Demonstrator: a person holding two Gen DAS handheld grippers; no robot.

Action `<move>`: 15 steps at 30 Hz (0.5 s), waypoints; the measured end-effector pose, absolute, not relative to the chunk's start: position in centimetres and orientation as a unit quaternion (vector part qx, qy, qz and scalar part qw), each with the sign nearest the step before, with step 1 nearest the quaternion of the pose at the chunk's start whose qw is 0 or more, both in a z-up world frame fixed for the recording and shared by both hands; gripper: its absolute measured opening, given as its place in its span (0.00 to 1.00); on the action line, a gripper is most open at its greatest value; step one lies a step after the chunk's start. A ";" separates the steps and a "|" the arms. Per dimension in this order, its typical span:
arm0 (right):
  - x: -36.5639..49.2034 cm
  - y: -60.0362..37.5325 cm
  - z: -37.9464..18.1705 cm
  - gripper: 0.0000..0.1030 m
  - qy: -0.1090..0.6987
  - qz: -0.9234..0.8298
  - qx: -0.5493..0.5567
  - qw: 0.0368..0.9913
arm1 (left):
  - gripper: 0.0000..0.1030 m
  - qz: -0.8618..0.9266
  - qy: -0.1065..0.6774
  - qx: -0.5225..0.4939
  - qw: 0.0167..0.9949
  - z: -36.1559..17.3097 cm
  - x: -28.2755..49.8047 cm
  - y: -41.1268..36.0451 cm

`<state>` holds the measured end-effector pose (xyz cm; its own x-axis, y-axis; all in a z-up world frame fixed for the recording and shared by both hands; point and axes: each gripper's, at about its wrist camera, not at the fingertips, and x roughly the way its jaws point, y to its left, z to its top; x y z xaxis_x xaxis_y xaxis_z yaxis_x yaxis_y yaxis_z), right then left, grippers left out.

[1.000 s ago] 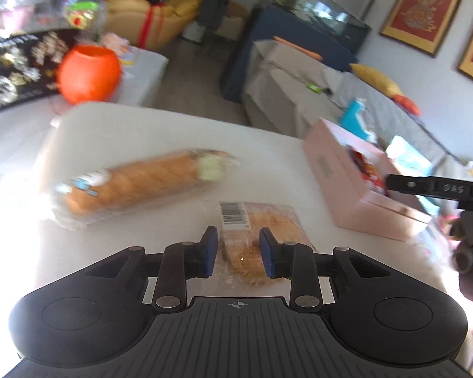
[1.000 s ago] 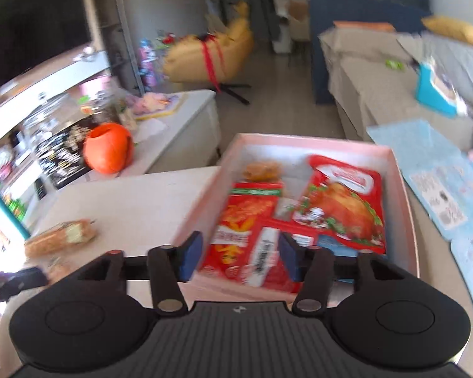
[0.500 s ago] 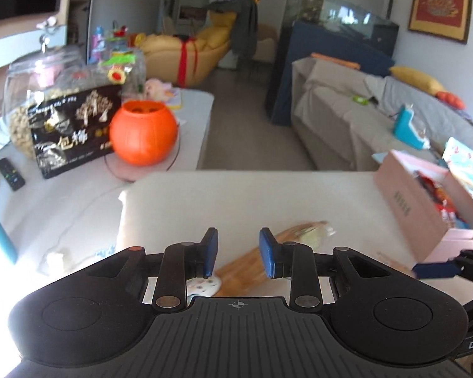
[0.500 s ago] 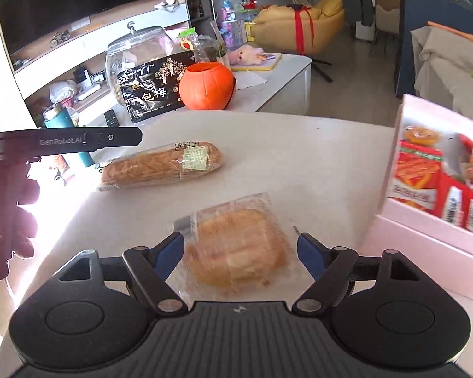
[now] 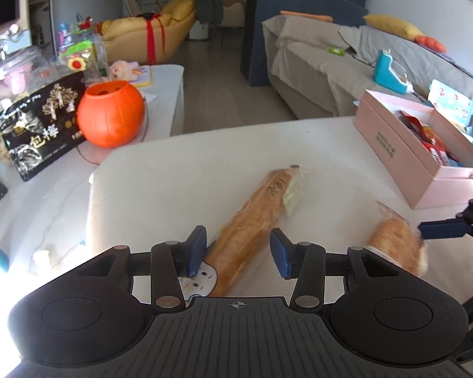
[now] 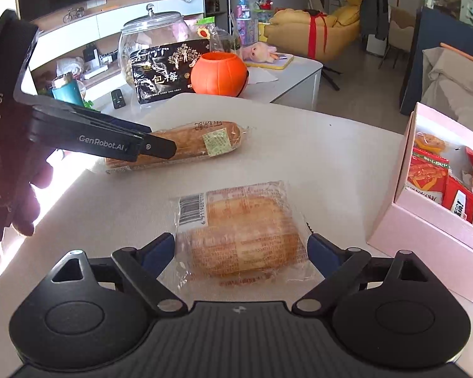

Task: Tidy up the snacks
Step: 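Grasp the long bread loaf with the left tool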

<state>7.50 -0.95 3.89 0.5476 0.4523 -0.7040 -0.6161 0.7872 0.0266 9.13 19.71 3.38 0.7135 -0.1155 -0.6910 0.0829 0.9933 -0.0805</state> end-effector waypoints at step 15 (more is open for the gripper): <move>5.2 -5.9 3.7 0.89 0.353 0.277 -0.124 0.885 | 0.39 -0.144 0.386 -0.153 0.898 2.9 2.8 13.8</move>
